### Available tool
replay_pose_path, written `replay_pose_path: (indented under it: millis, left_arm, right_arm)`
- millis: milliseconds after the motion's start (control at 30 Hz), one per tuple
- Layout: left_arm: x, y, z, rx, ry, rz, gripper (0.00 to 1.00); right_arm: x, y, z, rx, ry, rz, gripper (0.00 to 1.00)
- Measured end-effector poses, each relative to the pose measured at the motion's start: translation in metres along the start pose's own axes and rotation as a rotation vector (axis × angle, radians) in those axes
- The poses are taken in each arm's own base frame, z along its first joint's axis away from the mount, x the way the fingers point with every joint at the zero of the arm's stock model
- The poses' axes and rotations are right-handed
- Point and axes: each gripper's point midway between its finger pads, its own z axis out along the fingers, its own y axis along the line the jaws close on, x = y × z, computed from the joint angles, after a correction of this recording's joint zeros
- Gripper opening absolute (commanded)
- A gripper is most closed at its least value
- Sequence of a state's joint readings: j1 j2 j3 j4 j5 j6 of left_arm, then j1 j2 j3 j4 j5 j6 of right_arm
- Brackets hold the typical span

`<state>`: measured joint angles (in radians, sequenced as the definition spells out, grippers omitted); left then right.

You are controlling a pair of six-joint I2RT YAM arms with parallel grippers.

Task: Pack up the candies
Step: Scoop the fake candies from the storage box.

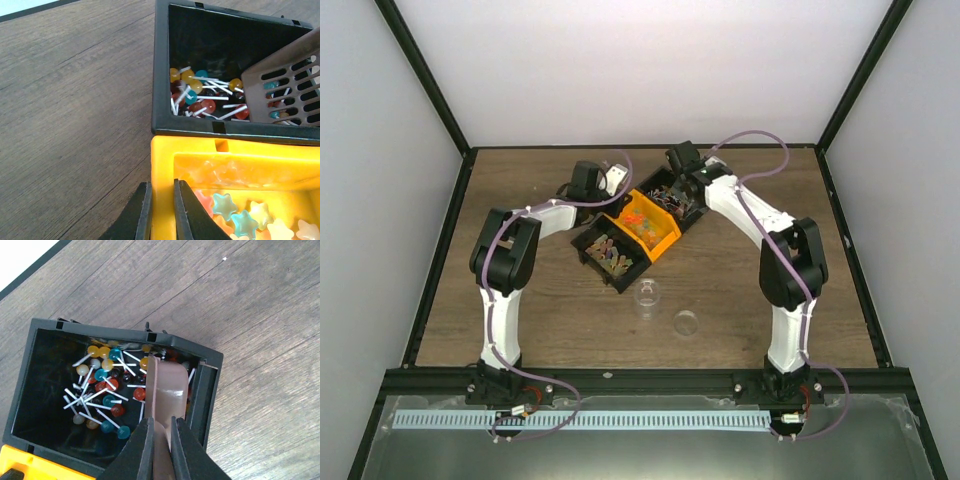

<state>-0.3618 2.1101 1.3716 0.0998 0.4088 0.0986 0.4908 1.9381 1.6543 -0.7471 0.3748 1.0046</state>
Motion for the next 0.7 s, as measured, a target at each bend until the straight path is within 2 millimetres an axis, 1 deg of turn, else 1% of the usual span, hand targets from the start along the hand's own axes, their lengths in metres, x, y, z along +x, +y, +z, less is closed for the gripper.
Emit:
replay_pose_path:
  millis: [167, 267, 367, 467, 600, 700]
  left_arm:
    - [0.0, -0.001, 0.0, 0.002, 0.0, 0.008, 0.04]
    - [0.0, -0.001, 0.0, 0.003, 0.0, 0.011, 0.04]
    - [0.0, -0.002, 0.0, 0.005, 0.0, 0.011, 0.04]
    - [0.0, -0.002, 0.0, 0.005, 0.0, 0.011, 0.04]
    - [0.0, -0.001, 0.0, 0.003, 0.0, 0.011, 0.04]
    - [0.0, -0.001, 0.0, 0.0, 0.0, 0.01, 0.04]
  right_arm:
    - [0.001, 0.005, 0.005, -0.013, -0.007, -0.026, 0.01]
    - [0.003, 0.009, 0.008, -0.051, -0.011, -0.037, 0.01]
    - [0.006, 0.006, 0.015, -0.107, -0.008, -0.022, 0.01]
    - [0.005, 0.004, 0.018, -0.14, -0.002, -0.002, 0.01]
    - [0.003, 0.005, 0.015, -0.148, 0.003, -0.001, 0.01]
    - [0.001, -0.002, 0.006, -0.127, 0.003, -0.02, 0.01]
